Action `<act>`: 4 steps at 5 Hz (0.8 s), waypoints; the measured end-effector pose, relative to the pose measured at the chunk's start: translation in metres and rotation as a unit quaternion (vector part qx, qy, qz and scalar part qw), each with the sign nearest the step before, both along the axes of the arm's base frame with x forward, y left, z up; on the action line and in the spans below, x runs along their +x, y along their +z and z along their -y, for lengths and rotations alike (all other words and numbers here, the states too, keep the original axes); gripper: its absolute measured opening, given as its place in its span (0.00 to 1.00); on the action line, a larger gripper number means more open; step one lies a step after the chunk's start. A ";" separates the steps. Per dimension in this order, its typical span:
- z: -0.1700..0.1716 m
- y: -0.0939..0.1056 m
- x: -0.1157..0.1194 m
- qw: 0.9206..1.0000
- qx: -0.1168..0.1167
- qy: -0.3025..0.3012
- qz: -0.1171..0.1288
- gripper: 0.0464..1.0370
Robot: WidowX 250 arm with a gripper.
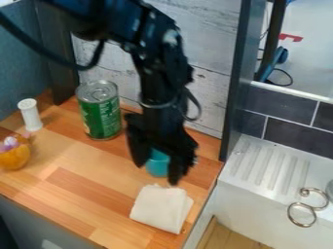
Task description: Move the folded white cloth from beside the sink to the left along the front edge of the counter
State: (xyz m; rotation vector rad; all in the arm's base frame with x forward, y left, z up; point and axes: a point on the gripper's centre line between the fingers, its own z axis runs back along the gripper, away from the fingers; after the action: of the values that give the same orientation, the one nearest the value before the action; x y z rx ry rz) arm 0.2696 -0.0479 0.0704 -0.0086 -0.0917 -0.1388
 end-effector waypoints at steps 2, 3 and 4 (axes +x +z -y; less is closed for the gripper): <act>0.028 -0.037 0.004 0.999 -0.042 0.010 -0.023 0.96; 0.034 -0.044 0.004 0.998 -0.056 0.014 -0.024 0.96; 0.037 -0.053 -0.008 0.997 -0.072 0.011 -0.034 0.96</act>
State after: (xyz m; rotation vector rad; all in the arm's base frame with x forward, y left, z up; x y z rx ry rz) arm 0.2616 -0.0845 0.0175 -0.1566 -0.0346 -0.1099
